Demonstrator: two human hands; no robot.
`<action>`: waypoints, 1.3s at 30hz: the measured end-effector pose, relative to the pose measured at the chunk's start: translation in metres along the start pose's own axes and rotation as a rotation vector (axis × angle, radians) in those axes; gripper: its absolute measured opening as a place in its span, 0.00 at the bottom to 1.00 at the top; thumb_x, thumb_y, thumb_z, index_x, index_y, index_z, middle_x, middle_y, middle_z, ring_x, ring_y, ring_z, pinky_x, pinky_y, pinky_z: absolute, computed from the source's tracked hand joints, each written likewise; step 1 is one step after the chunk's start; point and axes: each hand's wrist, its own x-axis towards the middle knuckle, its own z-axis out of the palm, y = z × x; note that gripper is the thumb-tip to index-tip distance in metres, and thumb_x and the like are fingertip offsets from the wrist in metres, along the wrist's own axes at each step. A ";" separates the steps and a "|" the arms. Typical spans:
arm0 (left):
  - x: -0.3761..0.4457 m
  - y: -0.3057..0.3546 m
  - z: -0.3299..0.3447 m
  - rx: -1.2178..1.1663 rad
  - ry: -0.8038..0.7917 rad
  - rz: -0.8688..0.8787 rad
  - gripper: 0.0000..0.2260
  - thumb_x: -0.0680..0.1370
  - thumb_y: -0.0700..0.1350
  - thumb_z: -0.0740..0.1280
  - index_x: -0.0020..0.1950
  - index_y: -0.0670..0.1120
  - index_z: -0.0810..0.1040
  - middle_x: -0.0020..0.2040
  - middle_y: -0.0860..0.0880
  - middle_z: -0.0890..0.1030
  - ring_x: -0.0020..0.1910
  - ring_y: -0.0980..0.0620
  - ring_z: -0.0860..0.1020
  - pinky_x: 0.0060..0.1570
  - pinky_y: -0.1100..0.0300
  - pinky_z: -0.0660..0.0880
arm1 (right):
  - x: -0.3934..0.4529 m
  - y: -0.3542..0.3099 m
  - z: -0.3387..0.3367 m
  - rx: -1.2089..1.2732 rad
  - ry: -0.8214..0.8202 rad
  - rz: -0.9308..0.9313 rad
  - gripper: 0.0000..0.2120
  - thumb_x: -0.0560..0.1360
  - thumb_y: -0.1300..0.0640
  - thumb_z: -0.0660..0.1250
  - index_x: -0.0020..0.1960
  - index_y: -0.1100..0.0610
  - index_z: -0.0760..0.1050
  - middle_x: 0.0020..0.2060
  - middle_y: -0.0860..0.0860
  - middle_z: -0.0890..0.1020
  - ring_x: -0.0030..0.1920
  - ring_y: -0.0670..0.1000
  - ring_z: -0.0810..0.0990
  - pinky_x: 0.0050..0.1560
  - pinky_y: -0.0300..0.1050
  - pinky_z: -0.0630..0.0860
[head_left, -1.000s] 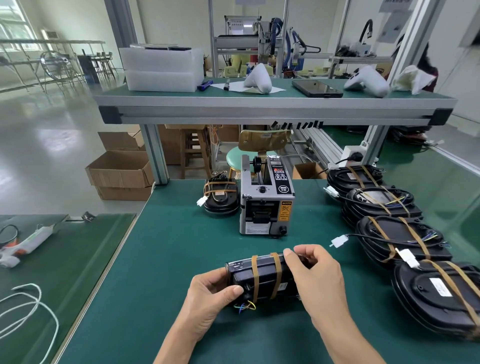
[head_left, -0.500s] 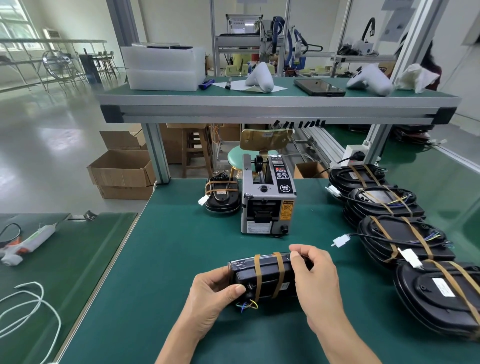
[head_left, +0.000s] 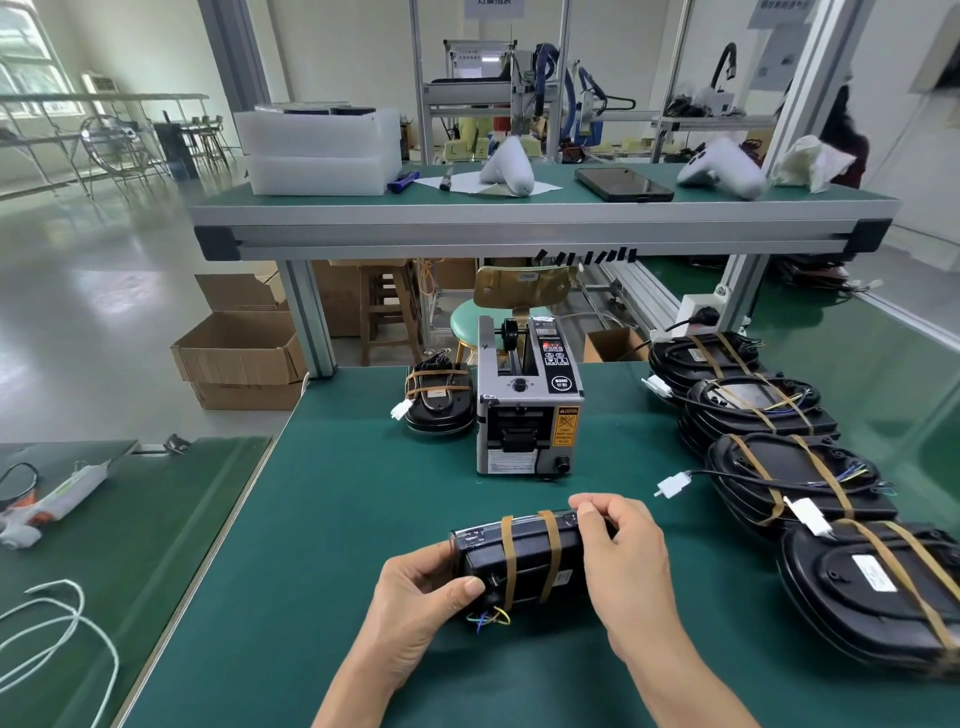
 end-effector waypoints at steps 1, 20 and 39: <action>0.000 0.000 0.000 0.004 0.001 0.001 0.29 0.68 0.55 0.85 0.64 0.43 0.86 0.61 0.37 0.86 0.60 0.42 0.85 0.61 0.51 0.81 | 0.000 0.000 -0.001 -0.001 0.000 0.002 0.09 0.83 0.50 0.62 0.50 0.41 0.80 0.53 0.37 0.78 0.60 0.46 0.75 0.67 0.53 0.73; 0.004 -0.008 -0.010 0.125 -0.042 -0.029 0.25 0.73 0.55 0.82 0.65 0.43 0.86 0.61 0.39 0.86 0.61 0.46 0.84 0.61 0.55 0.80 | 0.008 -0.005 -0.037 -0.006 -0.263 -0.044 0.27 0.70 0.20 0.58 0.52 0.41 0.76 0.47 0.40 0.83 0.49 0.40 0.81 0.52 0.44 0.75; 0.006 -0.008 -0.005 0.080 -0.012 0.048 0.39 0.70 0.55 0.84 0.76 0.42 0.74 0.63 0.42 0.86 0.64 0.46 0.84 0.63 0.59 0.78 | -0.016 -0.083 0.009 -0.758 -0.140 -0.689 0.19 0.75 0.33 0.61 0.52 0.49 0.72 0.48 0.46 0.72 0.48 0.53 0.73 0.51 0.51 0.71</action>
